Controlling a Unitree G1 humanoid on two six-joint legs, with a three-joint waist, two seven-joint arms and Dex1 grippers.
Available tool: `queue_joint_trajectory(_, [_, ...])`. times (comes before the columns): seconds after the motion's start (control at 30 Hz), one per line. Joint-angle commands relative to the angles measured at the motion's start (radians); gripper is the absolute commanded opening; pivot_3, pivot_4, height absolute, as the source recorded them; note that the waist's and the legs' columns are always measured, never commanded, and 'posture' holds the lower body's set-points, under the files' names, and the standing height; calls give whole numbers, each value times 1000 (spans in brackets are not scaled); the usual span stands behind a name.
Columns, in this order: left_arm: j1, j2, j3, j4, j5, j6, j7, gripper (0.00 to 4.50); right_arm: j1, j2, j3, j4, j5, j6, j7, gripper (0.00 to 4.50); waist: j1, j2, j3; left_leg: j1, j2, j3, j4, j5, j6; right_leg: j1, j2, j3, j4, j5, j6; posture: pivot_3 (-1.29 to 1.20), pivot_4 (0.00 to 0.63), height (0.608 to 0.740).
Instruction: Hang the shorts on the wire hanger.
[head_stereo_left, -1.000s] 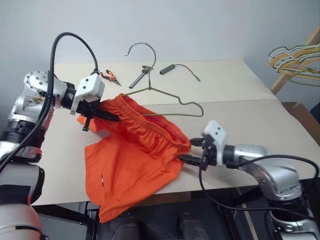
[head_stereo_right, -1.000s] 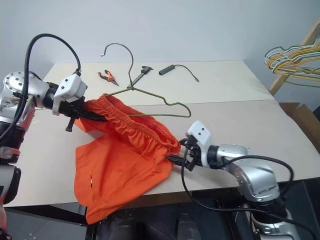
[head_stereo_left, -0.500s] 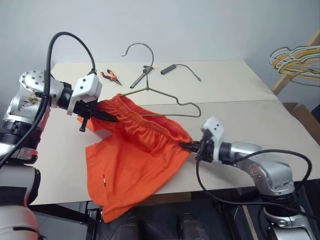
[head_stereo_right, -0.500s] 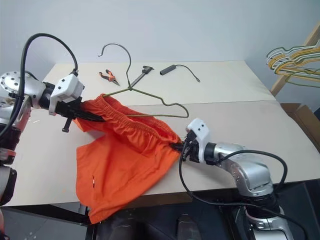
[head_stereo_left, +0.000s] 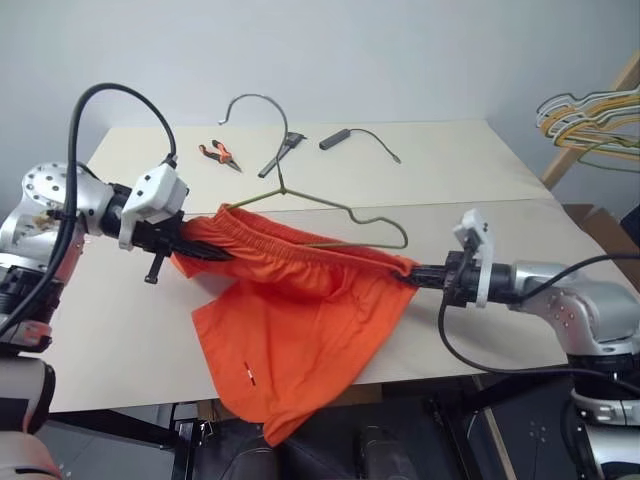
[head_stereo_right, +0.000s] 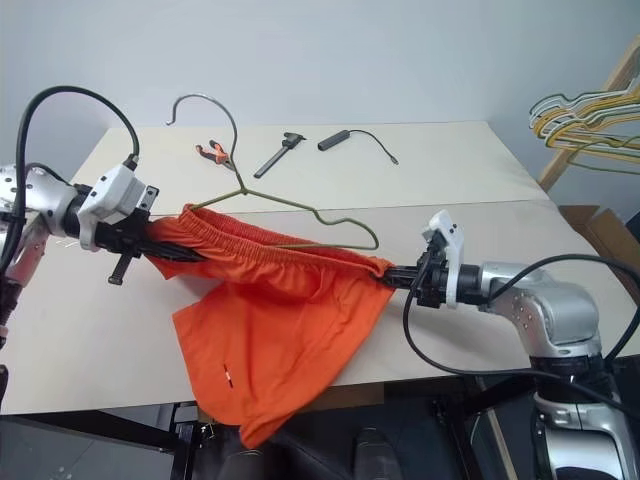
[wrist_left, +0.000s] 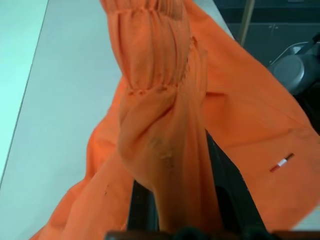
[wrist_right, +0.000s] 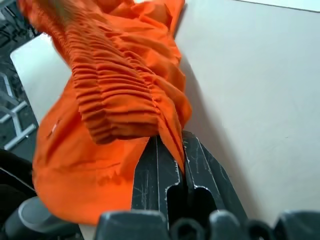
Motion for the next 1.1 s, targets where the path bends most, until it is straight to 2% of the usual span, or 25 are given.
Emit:
queue_joint_trajectory(0.03, [4,44,43,-25,-31,-20,-3,17,-37,-26,-19,75,2,15,17,34,1,0,0,0,0,0,0,0,0,0,0,0,0,0,0,-31,71,740])
queue_joint_trajectory(0.13, [15,42,39,-5,45,-69,-3,17,-54,-37,-14,94,7,19,38,34,3,0,0,0,0,0,0,0,0,0,0,0,0,0,0,-30,71,740])
queue_joint_trajectory(0.53, [21,-25,136,56,206,-26,4,17,-33,-103,-25,77,26,27,104,34,5,0,0,0,0,0,0,0,0,1,0,-1,0,0,0,-39,69,740])
queue_joint_trajectory(0.8, [75,-16,109,82,361,-190,-2,17,-72,-128,-47,58,80,58,128,34,1,0,0,0,0,0,0,0,0,0,0,0,0,0,0,-48,66,740])
queue_joint_trajectory(1.1, [39,-130,110,86,409,-198,21,17,-121,-88,29,-124,136,153,73,34,4,0,0,0,0,0,0,0,0,1,0,-1,0,0,0,-66,54,740])
